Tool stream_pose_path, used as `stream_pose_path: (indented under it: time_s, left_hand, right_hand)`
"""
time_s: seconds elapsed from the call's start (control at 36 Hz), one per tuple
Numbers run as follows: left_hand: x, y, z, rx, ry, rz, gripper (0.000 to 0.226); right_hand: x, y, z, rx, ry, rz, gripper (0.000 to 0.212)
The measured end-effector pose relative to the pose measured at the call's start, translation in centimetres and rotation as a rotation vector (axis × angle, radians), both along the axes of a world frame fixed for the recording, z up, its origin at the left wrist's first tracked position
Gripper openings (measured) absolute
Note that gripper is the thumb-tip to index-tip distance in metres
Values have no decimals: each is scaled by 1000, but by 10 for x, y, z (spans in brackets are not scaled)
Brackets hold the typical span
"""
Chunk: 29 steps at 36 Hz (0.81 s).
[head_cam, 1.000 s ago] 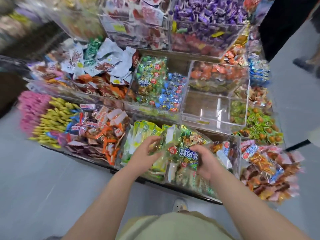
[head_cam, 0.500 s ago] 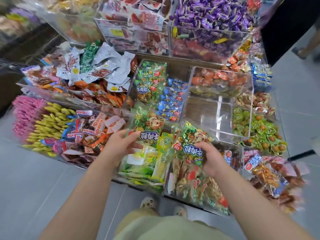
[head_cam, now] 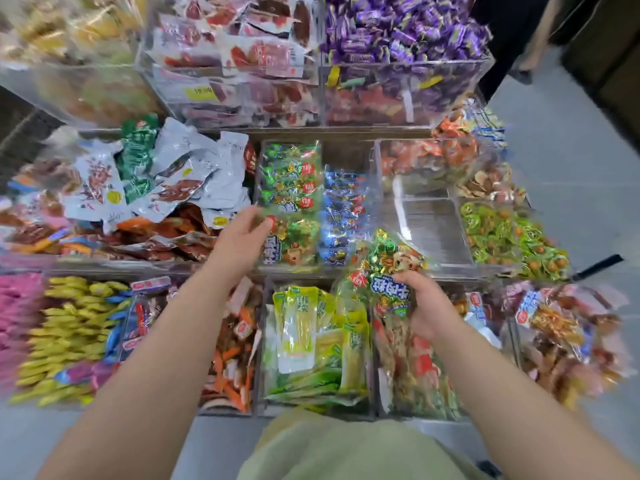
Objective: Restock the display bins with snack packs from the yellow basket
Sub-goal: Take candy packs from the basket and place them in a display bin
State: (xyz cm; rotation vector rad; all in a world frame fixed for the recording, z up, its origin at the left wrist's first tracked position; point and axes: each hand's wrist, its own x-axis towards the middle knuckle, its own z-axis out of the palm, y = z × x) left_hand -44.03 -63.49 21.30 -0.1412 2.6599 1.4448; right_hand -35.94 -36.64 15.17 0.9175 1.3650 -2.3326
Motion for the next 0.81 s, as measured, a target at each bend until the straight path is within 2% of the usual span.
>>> stream_pose_path:
  time_s: [0.14,0.22,0.25,0.31,0.39,0.47,0.5,0.58,0.64,0.72,0.81]
  left_hand:
    - [-69,16,30,-526,300,-475,17]
    - [-97,39,32,-922,492,-722,20]
    - [-102,46,28,-1043,532,-805,21]
    - [-109,52,9,-1189,481,-945,23]
    - [-113,45,-27,-1152,330,-1028,15]
    - [-110,30,-52,-1072,464,-944,2]
    - [-109,27,-59,-1068,488,-907,14]
    - [-105,25,-67,-1142,454,-858,80]
    - [-103,28,-64,-1201,431,-843,110]
    - [-102,33,-60,-1287,379,-808,129]
    - [-104,36,-58,-1293,313,-781,123]
  right_hand:
    - [-4,-10,-6,17,-4,-92,31]
    - [-3,-14,-7,-18,8,-134,28]
    - [-2,-15,-6,-23,9,-139,30]
    - [-3,-17,-4,-23,8,-155,30]
    - [-4,-17,-2,-36,18,-186,19]
    - [-5,-16,0,-50,22,-188,14]
    - [-5,-16,0,-51,20,-192,16]
    - [-4,-16,0,-37,0,-186,14]
    - [-3,-16,-2,-32,-7,-186,12]
    - [-1,-19,-3,-40,-4,-178,14]
    - [1,-20,-4,-21,4,-160,25]
